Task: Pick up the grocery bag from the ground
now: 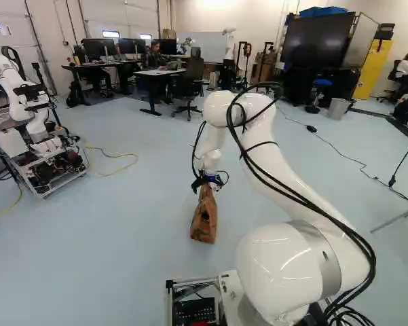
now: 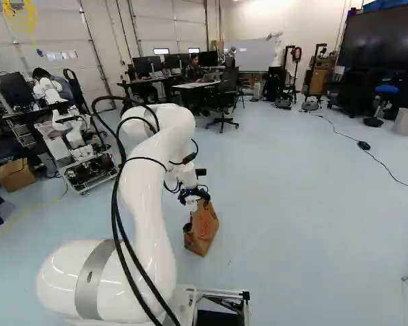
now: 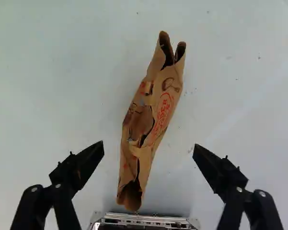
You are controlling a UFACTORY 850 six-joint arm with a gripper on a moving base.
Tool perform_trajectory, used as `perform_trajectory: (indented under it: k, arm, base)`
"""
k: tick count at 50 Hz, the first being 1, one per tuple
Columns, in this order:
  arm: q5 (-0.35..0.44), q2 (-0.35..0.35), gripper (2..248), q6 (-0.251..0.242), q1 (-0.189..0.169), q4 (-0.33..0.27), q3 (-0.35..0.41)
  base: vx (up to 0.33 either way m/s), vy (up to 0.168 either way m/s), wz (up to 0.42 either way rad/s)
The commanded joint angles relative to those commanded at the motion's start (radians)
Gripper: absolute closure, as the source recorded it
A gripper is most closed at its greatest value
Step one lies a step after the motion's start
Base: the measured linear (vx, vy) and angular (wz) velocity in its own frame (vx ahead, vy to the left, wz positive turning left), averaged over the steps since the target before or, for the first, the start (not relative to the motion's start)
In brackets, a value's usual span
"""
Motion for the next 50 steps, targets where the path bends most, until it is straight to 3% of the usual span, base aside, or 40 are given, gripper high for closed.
perform_trajectory:
  k: [50]
  arm:
    - [0.0,-0.346,3,0.0,0.0,0.0,-0.302]
  base:
    - [0.0,0.0,0.0]
